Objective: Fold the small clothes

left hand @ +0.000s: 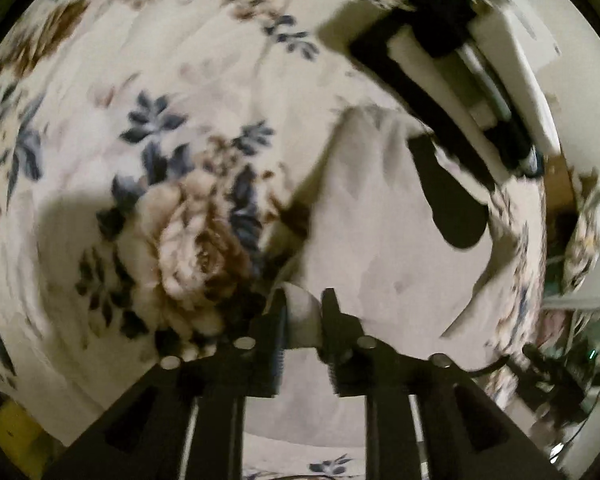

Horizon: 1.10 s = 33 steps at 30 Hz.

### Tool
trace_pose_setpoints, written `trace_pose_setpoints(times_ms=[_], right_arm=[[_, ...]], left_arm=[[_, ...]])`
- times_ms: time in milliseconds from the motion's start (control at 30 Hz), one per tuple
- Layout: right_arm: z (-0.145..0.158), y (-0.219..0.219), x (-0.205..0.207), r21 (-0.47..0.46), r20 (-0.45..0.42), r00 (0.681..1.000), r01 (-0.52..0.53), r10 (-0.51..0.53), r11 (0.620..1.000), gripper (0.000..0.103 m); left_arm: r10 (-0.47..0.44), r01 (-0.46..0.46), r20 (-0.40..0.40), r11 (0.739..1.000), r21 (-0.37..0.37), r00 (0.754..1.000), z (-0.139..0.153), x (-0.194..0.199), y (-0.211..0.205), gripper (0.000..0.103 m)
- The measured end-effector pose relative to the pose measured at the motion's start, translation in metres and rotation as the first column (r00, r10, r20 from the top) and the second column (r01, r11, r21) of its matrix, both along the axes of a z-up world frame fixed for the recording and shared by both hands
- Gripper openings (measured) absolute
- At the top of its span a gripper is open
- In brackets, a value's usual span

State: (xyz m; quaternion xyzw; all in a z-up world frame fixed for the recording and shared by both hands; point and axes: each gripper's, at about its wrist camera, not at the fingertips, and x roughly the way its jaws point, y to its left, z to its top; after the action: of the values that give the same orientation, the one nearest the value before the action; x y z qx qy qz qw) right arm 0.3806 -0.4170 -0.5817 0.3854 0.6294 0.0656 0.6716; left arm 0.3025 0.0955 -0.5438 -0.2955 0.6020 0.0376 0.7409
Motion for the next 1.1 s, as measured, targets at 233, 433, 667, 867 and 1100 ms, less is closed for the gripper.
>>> trace_pose_setpoints(times_ms=[233,433,667,867,1100], right_arm=[[0.013,0.028,-0.019,-0.175,0.022,0.975,-0.213,0.220,0.961,0.057],[-0.008,0.080,-0.018,-0.339,-0.079,0.899,-0.431,0.432,0.836,0.057],[-0.018,0.081,0.039,-0.435,-0.044,0.965,-0.252,0.259,0.864,0.057],[0.002,0.060,0.051,-0.395,-0.009,0.978,-0.197,0.210,0.897,0.057],[0.004,0.054,0.073,-0.374,-0.006,0.979,-0.190,0.202,0.908,0.063]], left_arm=[[0.019,-0.019,0.012,1.000,0.024,1.000,0.010,-0.039,0.015,0.042],[-0.172,0.181,-0.066,0.968,0.173,0.983,-0.002,-0.037,-0.023,0.043],[-0.179,0.190,-0.066,0.952,0.241,0.982,-0.026,0.051,-0.032,0.043],[-0.219,0.222,-0.041,0.944,0.243,0.975,-0.008,0.068,-0.021,0.043],[-0.248,0.244,-0.006,0.946,0.214,0.969,-0.001,0.098,-0.013,0.043]])
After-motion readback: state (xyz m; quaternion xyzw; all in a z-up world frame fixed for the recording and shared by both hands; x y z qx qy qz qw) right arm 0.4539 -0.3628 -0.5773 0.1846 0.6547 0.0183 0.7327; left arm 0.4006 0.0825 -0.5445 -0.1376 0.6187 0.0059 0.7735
